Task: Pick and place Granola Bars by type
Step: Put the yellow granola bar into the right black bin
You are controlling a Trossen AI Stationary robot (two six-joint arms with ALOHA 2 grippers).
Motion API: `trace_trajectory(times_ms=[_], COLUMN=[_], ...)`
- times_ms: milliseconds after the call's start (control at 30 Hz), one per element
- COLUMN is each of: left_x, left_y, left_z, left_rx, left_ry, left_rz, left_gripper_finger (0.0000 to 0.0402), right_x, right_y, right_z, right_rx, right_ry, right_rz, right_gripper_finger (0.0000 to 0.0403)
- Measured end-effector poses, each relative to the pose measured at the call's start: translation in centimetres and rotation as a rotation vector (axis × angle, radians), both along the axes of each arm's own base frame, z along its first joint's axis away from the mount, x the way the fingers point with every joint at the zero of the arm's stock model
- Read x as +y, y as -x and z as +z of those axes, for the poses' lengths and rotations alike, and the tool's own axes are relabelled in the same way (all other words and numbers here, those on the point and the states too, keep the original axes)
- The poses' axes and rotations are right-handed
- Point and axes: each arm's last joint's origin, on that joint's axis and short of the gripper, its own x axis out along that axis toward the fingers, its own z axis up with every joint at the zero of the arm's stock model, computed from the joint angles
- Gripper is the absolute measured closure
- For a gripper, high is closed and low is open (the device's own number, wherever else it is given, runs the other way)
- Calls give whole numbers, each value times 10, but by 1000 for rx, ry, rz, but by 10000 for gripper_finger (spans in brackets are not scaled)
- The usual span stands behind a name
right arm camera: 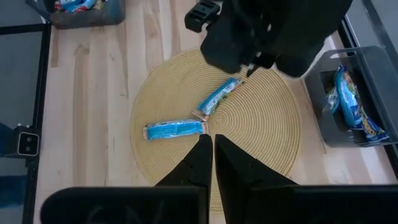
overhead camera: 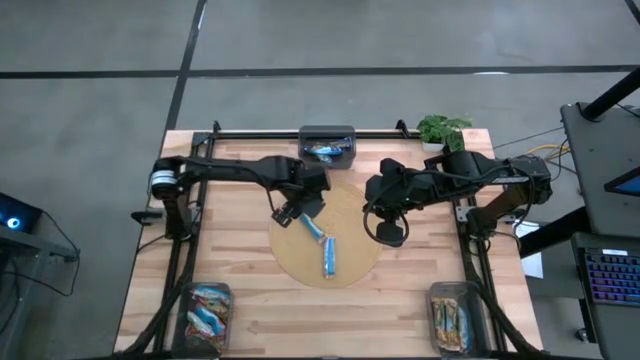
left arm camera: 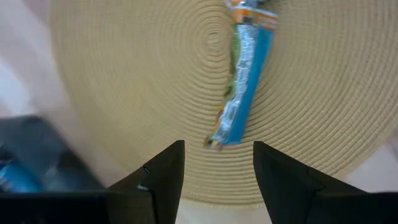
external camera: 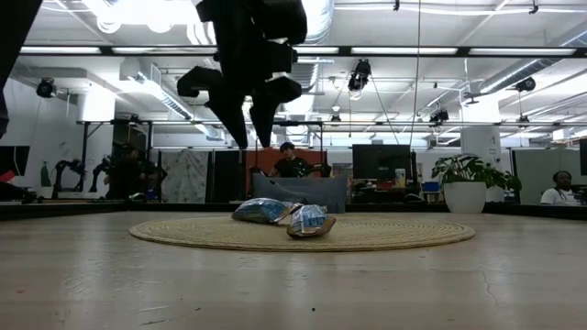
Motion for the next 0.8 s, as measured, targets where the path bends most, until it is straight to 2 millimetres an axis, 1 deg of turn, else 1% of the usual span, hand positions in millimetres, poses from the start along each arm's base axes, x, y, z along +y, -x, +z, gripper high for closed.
trace_trajectory(times_ms=[133,500,600,800], left_x=[-1,-2,-3,-3], left_y=[-6,-21,-20,-18], left_z=[-13,-54,-66,-87], left_rx=[29,104,125,89], left_ry=[42,66,69,47], left_rz=[-19,2,7,35], left_gripper_finger=[229,229,229,230], right_x=[0,0,0,1], right_y=[0,-1,-2,-4], right_z=[0,-6,-11,-18], right_rx=[0,22,38,60], right_ry=[1,10,12,17], right_rz=[1,6,6,6], right_gripper_finger=[394,394,394,394])
